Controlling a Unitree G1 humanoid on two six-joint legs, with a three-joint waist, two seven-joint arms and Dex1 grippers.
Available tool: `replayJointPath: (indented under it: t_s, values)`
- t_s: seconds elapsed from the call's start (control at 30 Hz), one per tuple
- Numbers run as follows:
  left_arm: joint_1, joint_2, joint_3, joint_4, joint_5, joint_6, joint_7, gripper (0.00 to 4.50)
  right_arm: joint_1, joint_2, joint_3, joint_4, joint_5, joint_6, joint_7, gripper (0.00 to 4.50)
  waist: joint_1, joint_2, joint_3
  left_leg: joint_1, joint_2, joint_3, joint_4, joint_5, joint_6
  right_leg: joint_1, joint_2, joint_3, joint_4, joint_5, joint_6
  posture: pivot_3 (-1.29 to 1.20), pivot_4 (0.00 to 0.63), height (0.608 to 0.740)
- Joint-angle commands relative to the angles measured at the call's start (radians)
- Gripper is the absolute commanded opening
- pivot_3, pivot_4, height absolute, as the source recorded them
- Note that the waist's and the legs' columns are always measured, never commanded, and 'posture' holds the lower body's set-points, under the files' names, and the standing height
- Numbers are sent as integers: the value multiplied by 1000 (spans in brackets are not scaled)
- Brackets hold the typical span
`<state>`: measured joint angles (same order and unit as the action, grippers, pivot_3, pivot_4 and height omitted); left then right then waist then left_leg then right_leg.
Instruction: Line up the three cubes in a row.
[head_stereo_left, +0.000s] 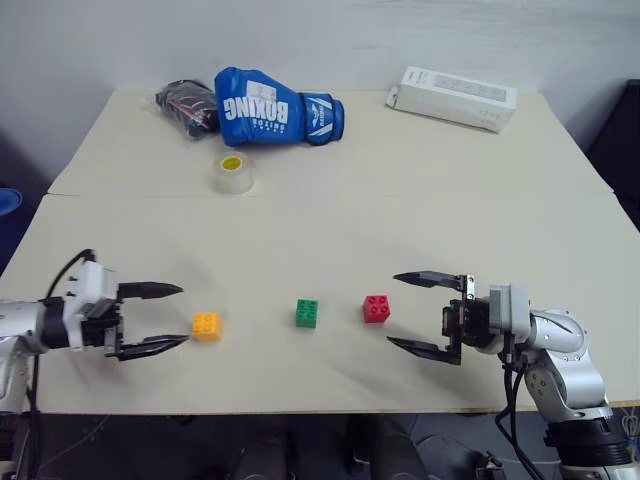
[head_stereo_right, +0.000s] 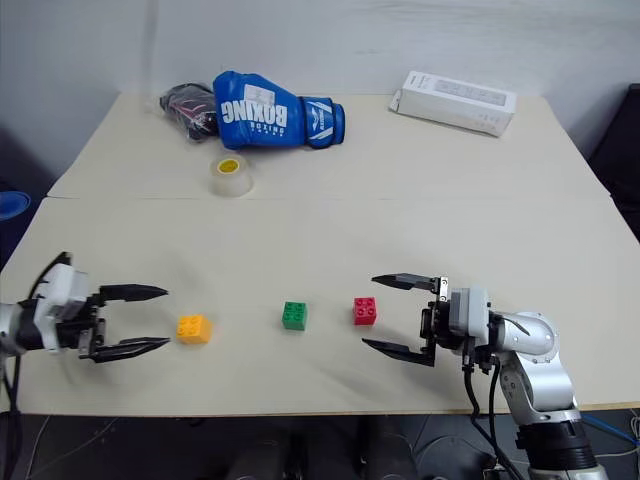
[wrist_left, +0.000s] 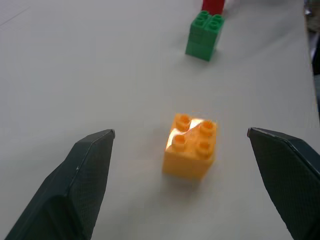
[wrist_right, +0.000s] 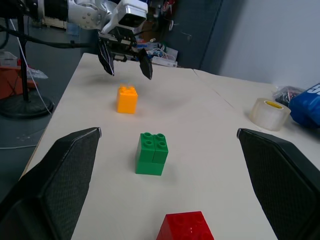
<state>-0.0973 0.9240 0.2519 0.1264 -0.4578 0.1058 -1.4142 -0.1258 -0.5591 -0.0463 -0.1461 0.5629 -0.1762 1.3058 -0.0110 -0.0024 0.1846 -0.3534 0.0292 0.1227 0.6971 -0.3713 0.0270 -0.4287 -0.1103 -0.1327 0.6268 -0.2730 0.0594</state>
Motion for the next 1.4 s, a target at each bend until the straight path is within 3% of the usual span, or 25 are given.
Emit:
replayJointPath:
  t_s: [0.03,0.13,0.4,0.63,0.83,1.3,1.4]
  values:
    - [-30,2,-43,16,21,-9,-25,4486,14,1,-14,-35,6,-4,-22,4500,-1,0,0,0,0,0,0,0,0,0,0,0,0,0,0,0,150,740]
    - [-62,5,-93,85,79,-109,-59,3875,30,-6,-25,-38,0,-5,-37,4500,4,0,0,0,0,0,0,0,0,0,1,0,0,0,0,0,150,740]
    - [-128,-16,-126,123,96,-164,-72,1468,57,-16,-35,-55,2,-7,-59,4500,9,0,0,0,0,0,0,0,0,0,0,0,-1,0,0,0,150,740]
    - [-299,-70,-237,15,111,-61,-61,1464,48,-33,-43,-50,10,7,-65,4500,13,0,0,-1,-1,0,1,1,1,0,0,0,0,0,1,0,150,740]
    - [-418,-102,-343,145,202,-145,-103,1464,35,-46,-45,-45,14,26,-59,4500,5,0,0,0,0,2,1,1,0,0,4,1,0,0,1,0,150,740]
    - [-450,-70,-366,241,218,-121,-117,1464,52,-44,-47,-66,5,43,-73,4500,10,0,0,0,1,2,2,1,0,0,5,2,0,0,1,0,150,740]
    - [-459,-98,-317,232,178,-147,-72,2470,47,-37,-50,-64,5,39,-80,4500,10,0,0,0,1,2,2,1,0,0,5,2,1,0,1,0,150,740]
